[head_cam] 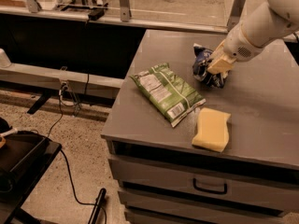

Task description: Pick blue chip bag

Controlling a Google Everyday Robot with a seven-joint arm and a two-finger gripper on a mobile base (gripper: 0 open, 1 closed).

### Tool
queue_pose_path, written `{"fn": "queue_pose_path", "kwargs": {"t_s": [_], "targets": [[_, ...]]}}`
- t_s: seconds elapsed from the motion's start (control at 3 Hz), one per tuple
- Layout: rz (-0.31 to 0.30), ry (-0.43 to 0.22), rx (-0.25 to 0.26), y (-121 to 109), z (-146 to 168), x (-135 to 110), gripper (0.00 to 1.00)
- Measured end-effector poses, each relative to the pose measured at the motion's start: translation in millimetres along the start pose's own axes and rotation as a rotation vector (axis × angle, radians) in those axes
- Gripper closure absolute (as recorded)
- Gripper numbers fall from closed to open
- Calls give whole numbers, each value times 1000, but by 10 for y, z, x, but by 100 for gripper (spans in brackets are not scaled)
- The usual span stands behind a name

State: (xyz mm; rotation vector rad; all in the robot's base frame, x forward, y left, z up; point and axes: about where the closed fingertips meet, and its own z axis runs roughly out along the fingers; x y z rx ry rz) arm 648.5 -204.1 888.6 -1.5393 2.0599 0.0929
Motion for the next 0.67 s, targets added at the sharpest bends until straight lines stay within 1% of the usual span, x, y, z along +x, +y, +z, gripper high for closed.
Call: {"fn": "queue_pose_path", "kwargs": {"t_s": [0.33,0.67], "targets": [[-18,-35,37,-106,-314,-55,100],[-18,-35,37,-106,-313,-55,100]]}}
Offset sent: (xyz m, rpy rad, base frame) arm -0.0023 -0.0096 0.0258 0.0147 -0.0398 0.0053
